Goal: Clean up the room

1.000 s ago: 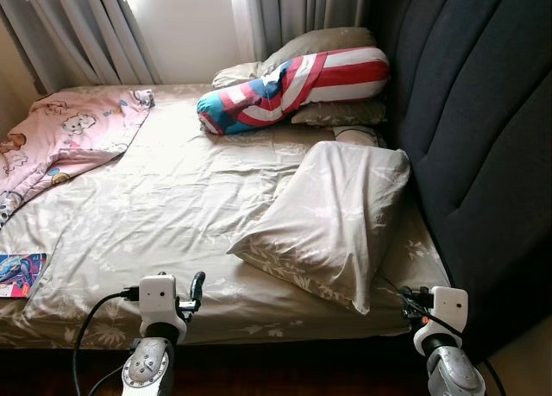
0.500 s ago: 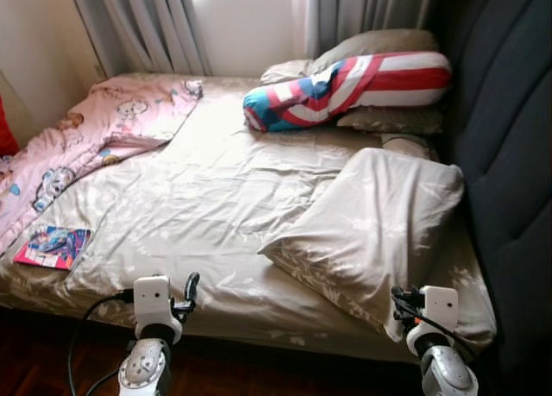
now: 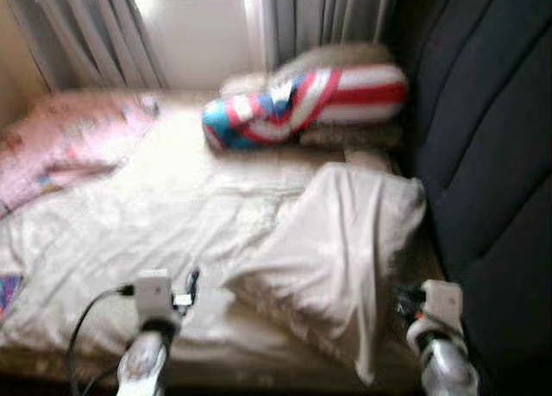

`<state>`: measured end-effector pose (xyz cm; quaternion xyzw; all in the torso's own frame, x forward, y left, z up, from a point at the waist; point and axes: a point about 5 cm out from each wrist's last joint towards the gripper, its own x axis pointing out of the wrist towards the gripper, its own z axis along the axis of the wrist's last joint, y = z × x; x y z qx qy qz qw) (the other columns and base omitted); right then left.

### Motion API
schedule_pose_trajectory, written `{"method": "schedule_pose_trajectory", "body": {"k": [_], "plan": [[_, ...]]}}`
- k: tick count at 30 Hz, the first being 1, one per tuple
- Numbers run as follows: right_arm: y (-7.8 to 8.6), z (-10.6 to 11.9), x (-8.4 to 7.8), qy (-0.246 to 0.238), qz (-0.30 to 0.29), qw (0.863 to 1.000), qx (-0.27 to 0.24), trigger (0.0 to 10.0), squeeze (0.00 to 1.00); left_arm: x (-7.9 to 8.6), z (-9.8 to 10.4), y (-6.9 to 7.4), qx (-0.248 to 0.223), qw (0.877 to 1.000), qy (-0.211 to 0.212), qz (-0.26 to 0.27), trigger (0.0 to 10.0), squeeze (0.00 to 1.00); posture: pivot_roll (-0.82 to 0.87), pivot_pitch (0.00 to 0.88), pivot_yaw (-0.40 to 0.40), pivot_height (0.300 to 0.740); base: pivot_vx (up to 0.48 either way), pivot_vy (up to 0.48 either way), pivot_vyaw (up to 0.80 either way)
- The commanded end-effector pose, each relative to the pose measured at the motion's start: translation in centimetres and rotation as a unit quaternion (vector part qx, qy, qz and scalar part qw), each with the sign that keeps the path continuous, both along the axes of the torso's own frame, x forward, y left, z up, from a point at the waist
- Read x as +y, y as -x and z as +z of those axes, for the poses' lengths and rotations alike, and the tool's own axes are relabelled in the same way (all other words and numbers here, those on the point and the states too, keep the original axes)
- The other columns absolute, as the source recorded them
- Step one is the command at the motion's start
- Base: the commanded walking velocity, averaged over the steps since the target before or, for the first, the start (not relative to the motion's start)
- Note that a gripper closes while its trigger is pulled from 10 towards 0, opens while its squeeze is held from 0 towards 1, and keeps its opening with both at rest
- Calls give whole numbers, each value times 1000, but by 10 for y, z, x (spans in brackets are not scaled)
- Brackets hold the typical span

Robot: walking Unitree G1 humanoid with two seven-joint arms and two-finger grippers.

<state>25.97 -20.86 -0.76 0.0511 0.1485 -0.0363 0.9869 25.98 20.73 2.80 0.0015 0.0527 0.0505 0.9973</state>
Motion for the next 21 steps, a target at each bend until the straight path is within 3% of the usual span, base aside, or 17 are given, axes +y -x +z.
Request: {"method": "schedule_pose_trajectory", "body": {"k": [1,9,16,21], "plan": [[4,-4,0,1,7,1000,12,10000,0,-1,1,-1,-2,1000,6,-1,10000,0,-81,0,16,740,0,0,0],[1,-5,10,-4,15,1000,17,10000,0,2,1,1,0,1000,8,0,10000,0,-62,0,18,740,0,0,0],[-3,-3,12,-7,9,1000,18,10000,0,4,4,-1,-3,1000,5,4,10000,0,-54,0,21,740,0,383,0],[-3,-6,11,-10,-12,999,35,10000,0,6,6,-2,-4,1000,0,-1,10000,0,-53,0,37,740,0,0,0]]}}
